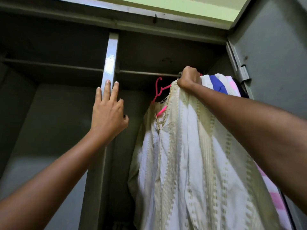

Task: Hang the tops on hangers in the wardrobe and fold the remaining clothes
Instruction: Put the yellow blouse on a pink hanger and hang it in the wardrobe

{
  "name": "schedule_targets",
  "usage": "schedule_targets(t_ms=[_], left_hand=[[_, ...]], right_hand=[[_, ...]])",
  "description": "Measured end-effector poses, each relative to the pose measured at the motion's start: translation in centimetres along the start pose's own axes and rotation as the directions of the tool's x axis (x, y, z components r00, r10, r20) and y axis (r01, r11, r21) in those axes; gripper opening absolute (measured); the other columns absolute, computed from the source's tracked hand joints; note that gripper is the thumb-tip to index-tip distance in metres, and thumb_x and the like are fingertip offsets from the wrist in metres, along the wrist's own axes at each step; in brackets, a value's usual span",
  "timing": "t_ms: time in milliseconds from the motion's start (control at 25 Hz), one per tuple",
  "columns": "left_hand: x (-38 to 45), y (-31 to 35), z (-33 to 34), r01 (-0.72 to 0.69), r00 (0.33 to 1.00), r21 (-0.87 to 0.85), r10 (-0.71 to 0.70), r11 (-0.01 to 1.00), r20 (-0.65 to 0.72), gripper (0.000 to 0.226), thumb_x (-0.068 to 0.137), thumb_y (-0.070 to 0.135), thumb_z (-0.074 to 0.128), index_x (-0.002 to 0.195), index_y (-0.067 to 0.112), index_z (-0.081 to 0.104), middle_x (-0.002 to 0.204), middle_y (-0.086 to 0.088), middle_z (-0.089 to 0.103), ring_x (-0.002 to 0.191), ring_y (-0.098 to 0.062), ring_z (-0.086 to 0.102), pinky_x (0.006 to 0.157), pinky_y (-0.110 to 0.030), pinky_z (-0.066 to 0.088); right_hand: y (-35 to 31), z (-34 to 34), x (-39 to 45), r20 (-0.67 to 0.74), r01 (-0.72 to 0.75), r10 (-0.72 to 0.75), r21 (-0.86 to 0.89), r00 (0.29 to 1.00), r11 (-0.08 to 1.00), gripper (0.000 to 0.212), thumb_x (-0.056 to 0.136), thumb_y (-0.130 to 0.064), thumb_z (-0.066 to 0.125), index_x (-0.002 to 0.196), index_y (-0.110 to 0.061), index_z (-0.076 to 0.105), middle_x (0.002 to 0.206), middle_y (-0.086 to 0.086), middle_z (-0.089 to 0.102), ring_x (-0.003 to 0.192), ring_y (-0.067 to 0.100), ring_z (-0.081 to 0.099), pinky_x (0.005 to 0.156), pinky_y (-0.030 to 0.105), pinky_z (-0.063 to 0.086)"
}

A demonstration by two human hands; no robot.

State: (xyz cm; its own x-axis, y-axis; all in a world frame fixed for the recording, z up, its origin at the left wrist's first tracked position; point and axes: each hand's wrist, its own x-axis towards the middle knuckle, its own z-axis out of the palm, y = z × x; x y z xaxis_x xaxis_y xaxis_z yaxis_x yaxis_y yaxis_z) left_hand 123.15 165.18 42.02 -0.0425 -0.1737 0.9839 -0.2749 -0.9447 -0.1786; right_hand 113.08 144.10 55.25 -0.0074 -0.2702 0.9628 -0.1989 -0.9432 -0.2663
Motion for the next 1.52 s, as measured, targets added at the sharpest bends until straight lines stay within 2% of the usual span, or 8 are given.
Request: schedule_targets(t_ms=[160, 280, 520, 760, 920, 1200, 1360, 1520], left_hand=[[0.0, 0.0, 0.0, -0.004, 1.0, -0.005, 0.004, 1.0, 0.008, 0.045, 0.088, 0.048, 0.049, 0.111, 0.012, 0.063, 0.157, -0.014, 0.007, 0.144, -0.033, -0.006, 0.116, -0.049, 0.004], [-0.2, 0.0, -0.1, -0.006, 1.0, -0.005, 0.006, 1.0, 0.019, 0.046, 0.088, 0.049, 0.047, 0.11, 0.013, 0.064, 0.157, -0.013, 0.009, 0.144, -0.034, -0.005, 0.116, -0.05, 0.004], [-0.2, -0.1, -0.2, -0.013, 0.999, 0.01, 0.013, 1.0, 0.043, 0.047, 0.088, 0.051, 0.046, 0.109, 0.014, 0.065, 0.157, -0.013, 0.011, 0.144, -0.036, -0.006, 0.116, -0.051, 0.005], [-0.2, -0.1, -0.3, -0.008, 0.999, -0.019, 0.009, 1.0, 0.052, 0.047, 0.089, 0.051, 0.044, 0.109, 0.014, 0.064, 0.157, -0.012, 0.011, 0.144, -0.035, -0.008, 0.116, -0.05, 0.003], [-0.3, -0.2, -0.3, -0.009, 0.999, -0.033, 0.01, 0.999, 0.04, 0.046, 0.088, 0.051, 0.047, 0.107, 0.014, 0.066, 0.156, -0.013, 0.017, 0.144, -0.035, -0.006, 0.116, -0.05, 0.004], [-0.4, -0.1, -0.6, -0.017, 1.0, -0.055, 0.019, 0.998, 0.023, 0.044, 0.089, 0.048, 0.049, 0.107, 0.013, 0.067, 0.154, -0.015, 0.021, 0.144, -0.037, -0.004, 0.116, -0.047, 0.0], [-0.4, -0.2, -0.7, -0.033, 0.999, -0.038, 0.034, 0.999, 0.037, 0.038, 0.088, 0.042, 0.052, 0.105, 0.012, 0.068, 0.152, -0.016, 0.024, 0.143, -0.039, -0.003, 0.116, -0.047, -0.001], [-0.6, -0.2, -0.9, -0.048, 0.997, -0.036, 0.049, 0.998, 0.055, 0.033, 0.09, 0.034, 0.05, 0.108, 0.012, 0.067, 0.152, -0.016, 0.025, 0.143, -0.041, -0.003, 0.116, -0.048, -0.002]], right_hand=[[0.1, -0.3, 1.7, -0.021, -0.035, 0.035, 0.0, 0.999, 0.999, 0.02, 0.088, -0.016, 0.061, 0.104, -0.005, 0.063, 0.109, 0.013, 0.063, 0.104, 0.03, 0.059, 0.076, 0.033, 0.045], [0.7, -0.6, 2.3, -0.031, -0.062, 0.062, 0.014, 0.998, 0.998, 0.022, 0.087, -0.018, 0.064, 0.105, -0.006, 0.063, 0.109, 0.012, 0.063, 0.102, 0.028, 0.06, 0.078, 0.034, 0.049], [0.6, -1.1, 2.7, -0.048, -0.099, 0.1, 0.026, 0.994, 0.995, 0.02, 0.087, -0.014, 0.063, 0.104, -0.005, 0.063, 0.109, 0.012, 0.063, 0.103, 0.028, 0.06, 0.074, 0.032, 0.046], [0.8, -2.7, 2.4, -0.099, -0.141, 0.141, 0.011, 0.985, 0.99, 0.022, 0.087, -0.013, 0.062, 0.107, -0.004, 0.063, 0.115, 0.014, 0.062, 0.108, 0.03, 0.058, 0.082, 0.033, 0.047], [1.8, -4.0, 1.6, -0.132, -0.163, 0.161, -0.004, 0.978, 0.987, 0.022, 0.087, -0.013, 0.061, 0.106, -0.004, 0.062, 0.115, 0.014, 0.062, 0.108, 0.03, 0.058, 0.079, 0.03, 0.045], [2.4, -3.7, -0.1, -0.111, -0.15, 0.145, -0.04, 0.983, 0.988, 0.02, 0.087, -0.015, 0.062, 0.104, -0.003, 0.063, 0.112, 0.015, 0.063, 0.106, 0.031, 0.059, 0.077, 0.033, 0.046], [2.0, -3.6, -0.3, -0.068, -0.119, 0.115, -0.051, 0.991, 0.992, 0.022, 0.087, -0.009, 0.058, 0.107, -0.002, 0.064, 0.113, 0.017, 0.063, 0.108, 0.033, 0.058, 0.084, 0.034, 0.047], [1.7, -3.2, -0.1, -0.066, -0.116, 0.113, -0.05, 0.991, 0.992, 0.022, 0.087, -0.007, 0.058, 0.106, -0.002, 0.065, 0.112, 0.017, 0.063, 0.105, 0.032, 0.059, 0.082, 0.034, 0.048]])
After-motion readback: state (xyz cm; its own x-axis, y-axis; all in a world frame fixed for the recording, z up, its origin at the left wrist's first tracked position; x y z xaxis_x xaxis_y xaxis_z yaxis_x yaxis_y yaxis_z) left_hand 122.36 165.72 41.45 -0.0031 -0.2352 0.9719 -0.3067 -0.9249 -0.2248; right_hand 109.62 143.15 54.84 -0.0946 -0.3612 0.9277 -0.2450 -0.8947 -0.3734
